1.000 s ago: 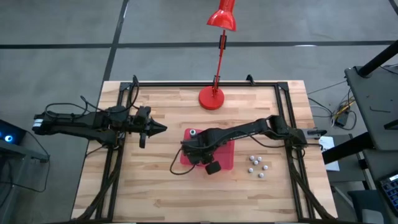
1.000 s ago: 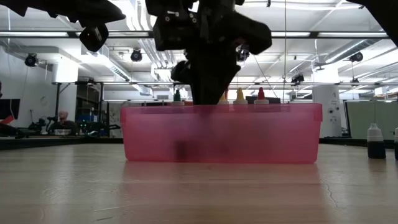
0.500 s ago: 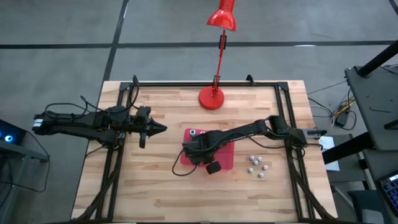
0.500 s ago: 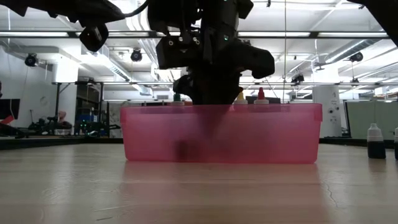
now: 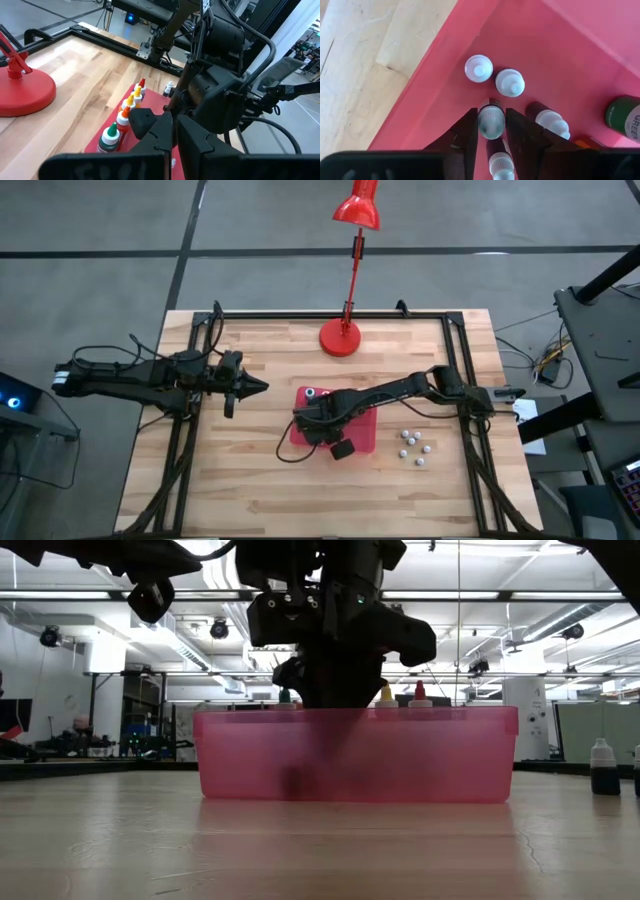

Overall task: Pick & Place food coloring
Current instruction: Put the small green food coloring bottle into the red bin

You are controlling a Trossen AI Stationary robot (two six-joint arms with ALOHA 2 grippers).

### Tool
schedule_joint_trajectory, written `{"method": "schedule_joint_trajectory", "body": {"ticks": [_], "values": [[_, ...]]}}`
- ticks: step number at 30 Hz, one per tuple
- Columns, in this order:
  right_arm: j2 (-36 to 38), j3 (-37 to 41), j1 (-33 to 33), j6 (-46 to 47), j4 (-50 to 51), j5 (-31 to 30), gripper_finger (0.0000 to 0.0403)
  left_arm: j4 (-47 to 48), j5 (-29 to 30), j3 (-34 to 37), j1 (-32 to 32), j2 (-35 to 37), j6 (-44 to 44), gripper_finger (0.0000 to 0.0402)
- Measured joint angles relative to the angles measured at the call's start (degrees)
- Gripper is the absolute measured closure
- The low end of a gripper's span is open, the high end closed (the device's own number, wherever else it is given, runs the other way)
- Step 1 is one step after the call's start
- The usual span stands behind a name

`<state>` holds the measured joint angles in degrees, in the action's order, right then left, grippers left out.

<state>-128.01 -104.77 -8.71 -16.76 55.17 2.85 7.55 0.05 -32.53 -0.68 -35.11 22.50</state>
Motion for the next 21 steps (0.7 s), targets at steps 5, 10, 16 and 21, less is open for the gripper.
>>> {"method": "schedule_joint_trajectory", "body": {"ticks": [5,10,16,21], "values": [[0.0,0.0,0.0,-0.3,-0.2,0.1,0.0298,0.0,0.0,0.0,0.0,0.0,0.0,0.0402],[0.0,0.0,0.0,-0.2,-0.3,0.1,0.0299,0.0,0.0,0.0,0.0,0.0,0.0,0.0402],[0.0,0.0,0.0,0.1,-0.2,0.2,0.0307,0.0,0.0,0.0,0.0,0.0,0.0,0.0402],[0.0,-0.4,0.0,0.0,0.5,0.2,0.0307,0.0,0.0,0.0,0.0,0.0,0.1,0.0402]]}}
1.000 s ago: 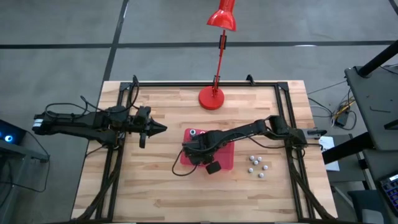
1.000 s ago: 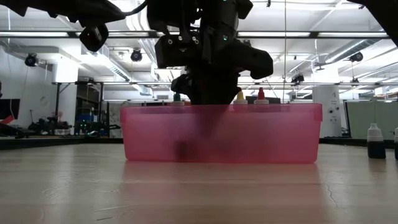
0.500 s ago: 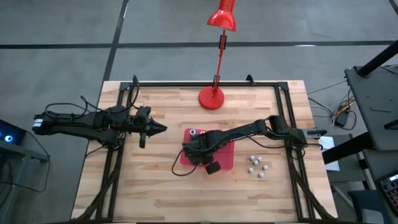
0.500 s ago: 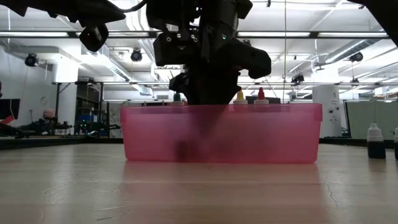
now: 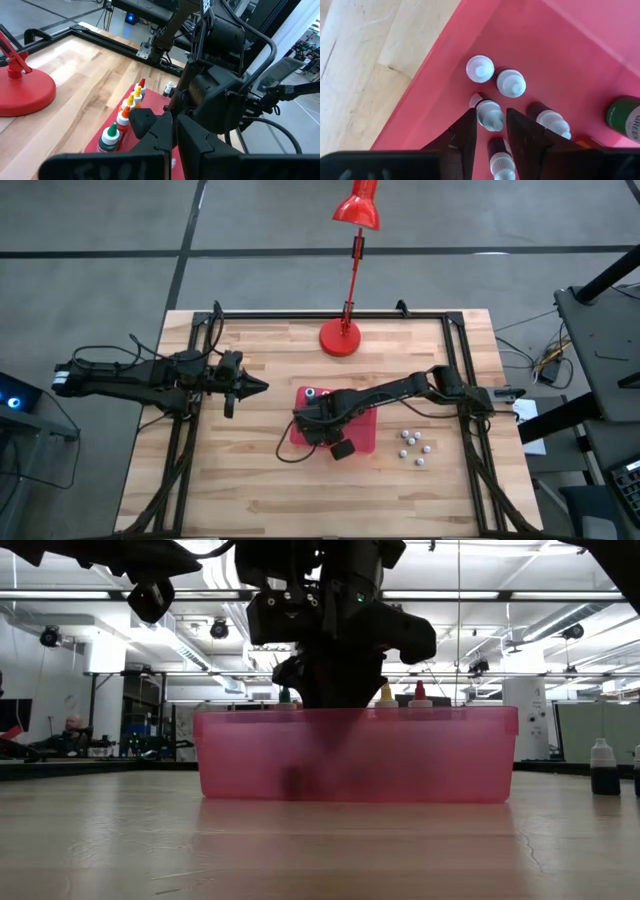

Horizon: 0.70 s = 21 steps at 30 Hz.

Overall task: Pick & Place food coloring
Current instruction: Put the small green food coloring bottle into the red bin, then put the small black food coloring bottle into the red bin

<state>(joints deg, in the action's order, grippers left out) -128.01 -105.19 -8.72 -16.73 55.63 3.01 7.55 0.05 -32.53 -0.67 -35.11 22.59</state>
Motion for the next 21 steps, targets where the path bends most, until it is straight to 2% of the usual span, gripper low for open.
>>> {"method": "schedule_joint_trajectory", "body": {"ticks": [21], "values": [[1.2,-2.4,0.0,-0.3,2.4,1.6,0.0264,0.0,0.0,0.0,0.0,0.0,0.1,0.0402]]}}
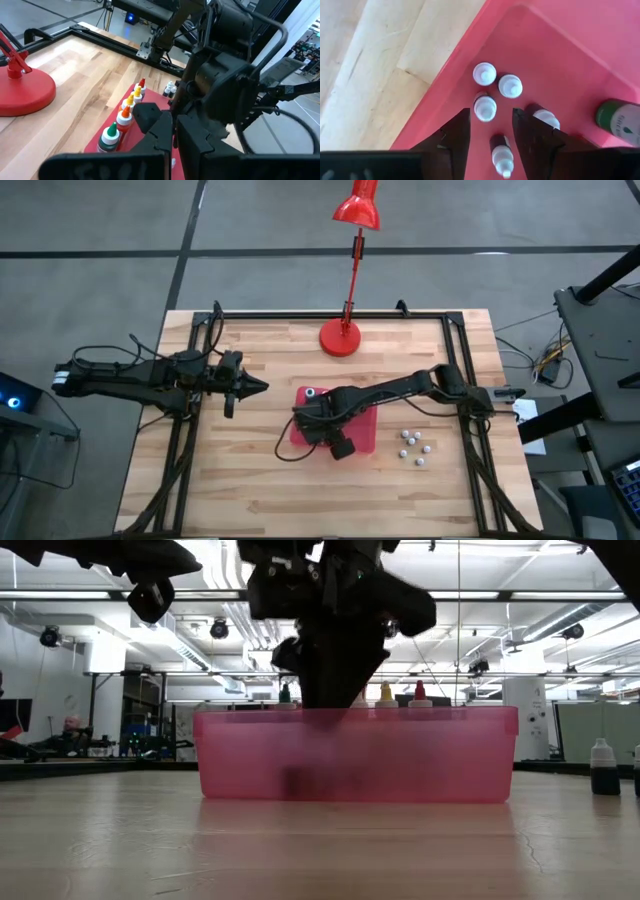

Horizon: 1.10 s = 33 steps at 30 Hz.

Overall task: Pick & Place food coloring
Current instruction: Put the small black food coloring bottle into the red bin

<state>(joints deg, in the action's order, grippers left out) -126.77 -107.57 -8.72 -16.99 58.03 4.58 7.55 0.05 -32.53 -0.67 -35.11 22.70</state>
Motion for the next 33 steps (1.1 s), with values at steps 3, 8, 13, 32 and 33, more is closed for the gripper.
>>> {"method": "schedule_joint_trajectory", "body": {"ticks": [3,8,13,32,33], "values": [[1.7,0.0,0.0,0.1,0.7,0.0,0.0261,0.0,0.0,0.0,0.0,0.0,0.0,0.0402],[5.5,0.0,0.0,0.2,2.2,0.0,0.0266,0.0,0.0,0.0,0.0,0.0,0.0,0.0402],[10.1,0.1,0.0,2.3,2.1,0.1,0.0275,0.0,0.0,0.0,0.0,0.0,0.0,0.0402],[30.6,17.1,-2.0,12.3,0.9,0.4,0.0297,0.0,0.0,0.0,0.0,0.0,0.0,0.0402],[31.7,18.8,-2.3,12.9,0.9,0.4,0.0299,0.0,0.0,0.0,0.0,0.0,0.0,0.0402]]}}
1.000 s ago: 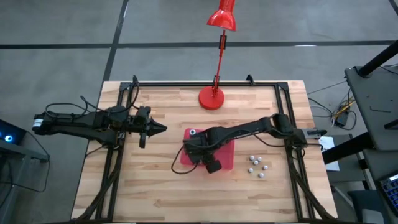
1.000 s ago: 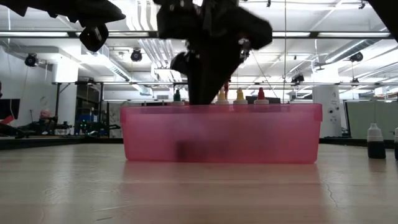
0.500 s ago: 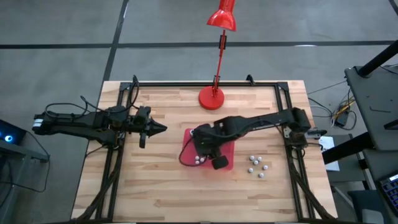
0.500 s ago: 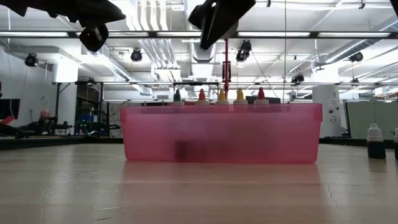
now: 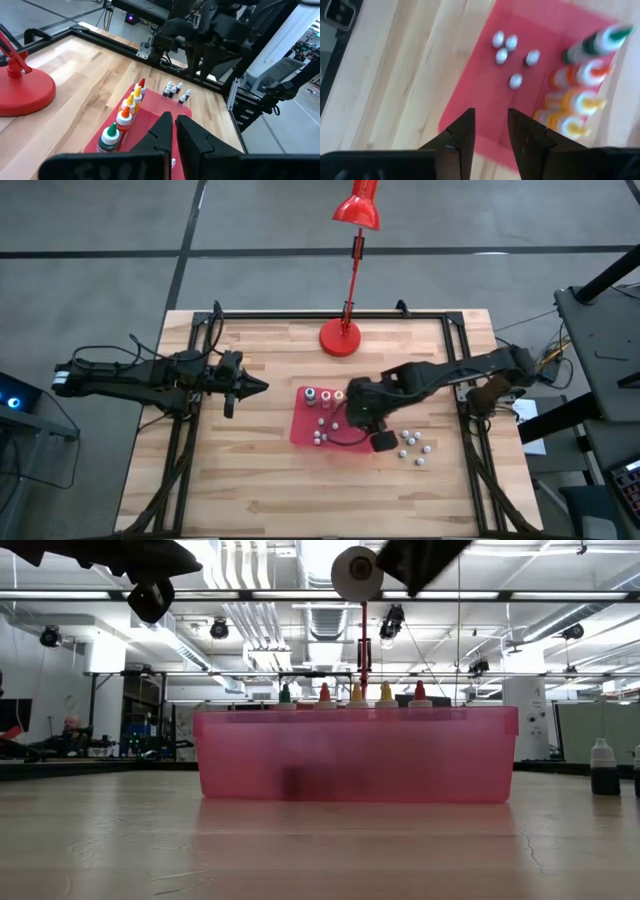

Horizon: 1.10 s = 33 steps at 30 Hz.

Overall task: Pick & Place food coloring
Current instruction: Put the small black food coloring bottle into the red bin

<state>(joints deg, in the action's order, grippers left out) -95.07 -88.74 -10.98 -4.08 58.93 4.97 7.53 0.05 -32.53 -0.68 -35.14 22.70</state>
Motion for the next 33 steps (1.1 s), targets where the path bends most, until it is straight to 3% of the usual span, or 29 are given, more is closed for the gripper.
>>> {"method": "schedule_joint_trajectory", "body": {"ticks": [18,25,33], "values": [[20.7,28.6,-1.8,16.2,-7.3,-0.2,0.0324,0.0,0.0,0.0,0.0,0.0,-0.4,0.0402],[25.8,35.6,-1.8,17.7,-7.4,-0.2,0.0331,0.0,0.0,0.0,0.0,0.0,-0.9,0.0402],[26.4,38.6,-1.8,17.5,-7.3,-0.2,0.0319,0.0,0.0,0.0,0.0,0.0,-6.0,0.0402]]}}
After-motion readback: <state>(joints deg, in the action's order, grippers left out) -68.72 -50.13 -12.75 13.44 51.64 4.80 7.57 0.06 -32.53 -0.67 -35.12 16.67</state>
